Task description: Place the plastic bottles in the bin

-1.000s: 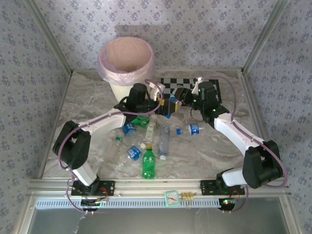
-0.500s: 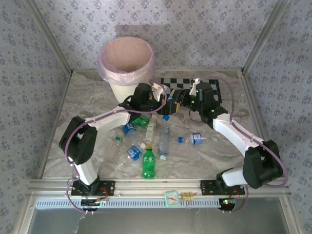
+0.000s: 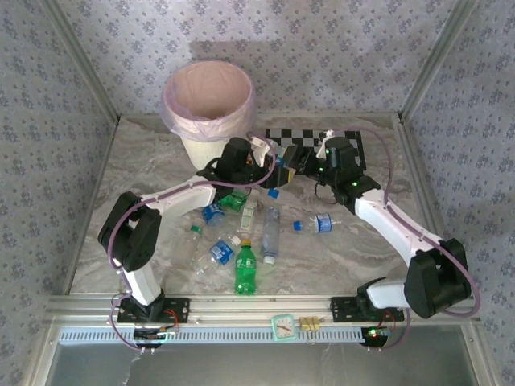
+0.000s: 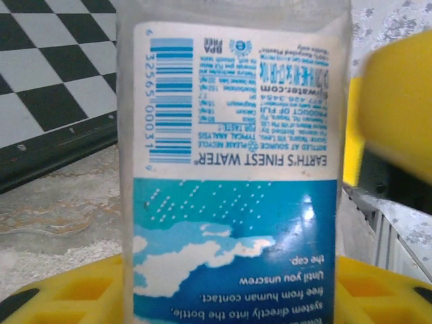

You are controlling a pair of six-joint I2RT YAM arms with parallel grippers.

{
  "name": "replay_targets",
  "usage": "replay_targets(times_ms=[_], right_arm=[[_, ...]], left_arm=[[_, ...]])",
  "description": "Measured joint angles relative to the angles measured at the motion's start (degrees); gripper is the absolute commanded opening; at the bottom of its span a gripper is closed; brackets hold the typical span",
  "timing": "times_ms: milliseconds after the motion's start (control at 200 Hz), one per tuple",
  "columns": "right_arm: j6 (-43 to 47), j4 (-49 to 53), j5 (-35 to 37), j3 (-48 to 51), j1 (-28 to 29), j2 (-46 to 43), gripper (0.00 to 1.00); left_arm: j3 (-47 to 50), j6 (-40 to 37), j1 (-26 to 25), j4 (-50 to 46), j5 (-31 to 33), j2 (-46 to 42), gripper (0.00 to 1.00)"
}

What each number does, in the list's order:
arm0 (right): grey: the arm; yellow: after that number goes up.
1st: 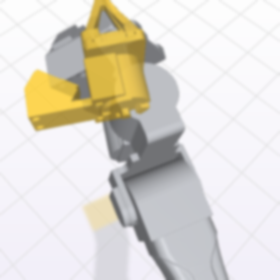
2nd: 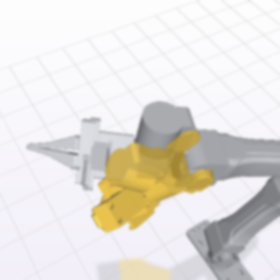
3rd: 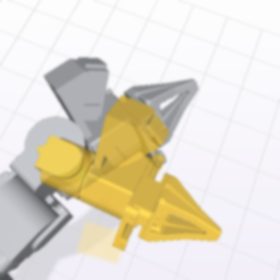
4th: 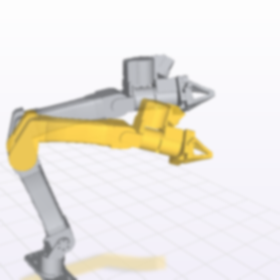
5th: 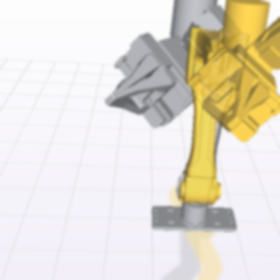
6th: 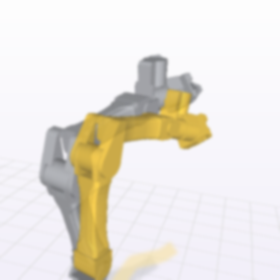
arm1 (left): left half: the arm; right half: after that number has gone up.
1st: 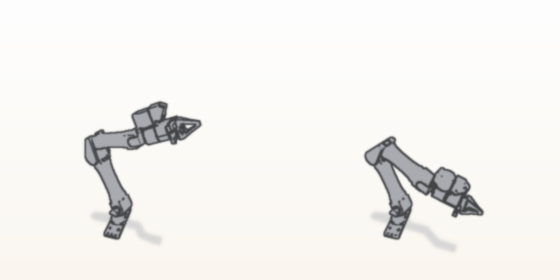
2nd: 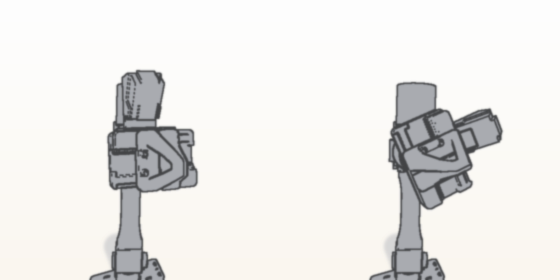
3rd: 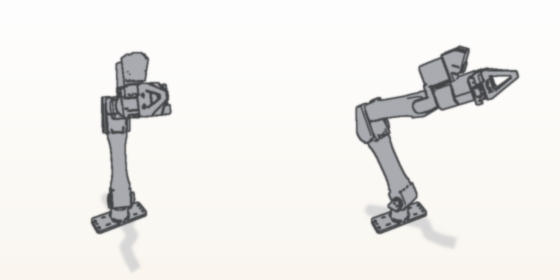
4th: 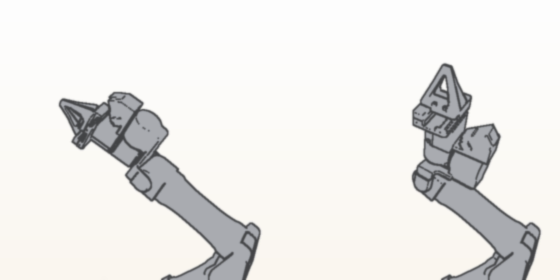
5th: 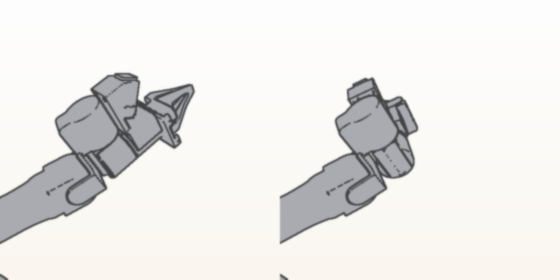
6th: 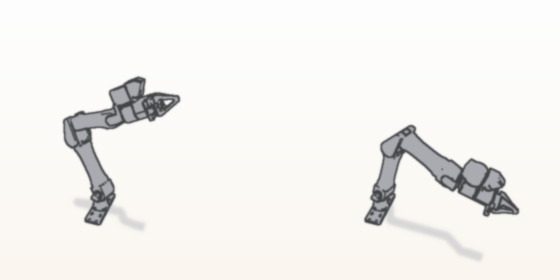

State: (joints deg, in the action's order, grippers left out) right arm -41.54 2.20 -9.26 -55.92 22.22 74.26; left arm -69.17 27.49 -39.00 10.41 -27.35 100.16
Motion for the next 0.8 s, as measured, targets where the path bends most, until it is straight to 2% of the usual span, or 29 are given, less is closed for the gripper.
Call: replay_targets(times_ms=[245,550,800], right_arm=[[-0.68,0.26,4.28,1.92,-1.92,-3.76,1.00],[-0.83,0.33,2.16,3.63,-2.21,0.04,1.00],[-0.83,1.75,2.14,3.48,-1.92,3.06,1.00]], left_arm=[[-1.66,-2.71,3.63,-4.37,3.13,-2.84,0.49],[-21.22,-16.00,6.10,-16.50,11.91,-3.52,0.49],[-34.82,-23.61,12.81,-24.63,19.80,-3.52,0.49]])
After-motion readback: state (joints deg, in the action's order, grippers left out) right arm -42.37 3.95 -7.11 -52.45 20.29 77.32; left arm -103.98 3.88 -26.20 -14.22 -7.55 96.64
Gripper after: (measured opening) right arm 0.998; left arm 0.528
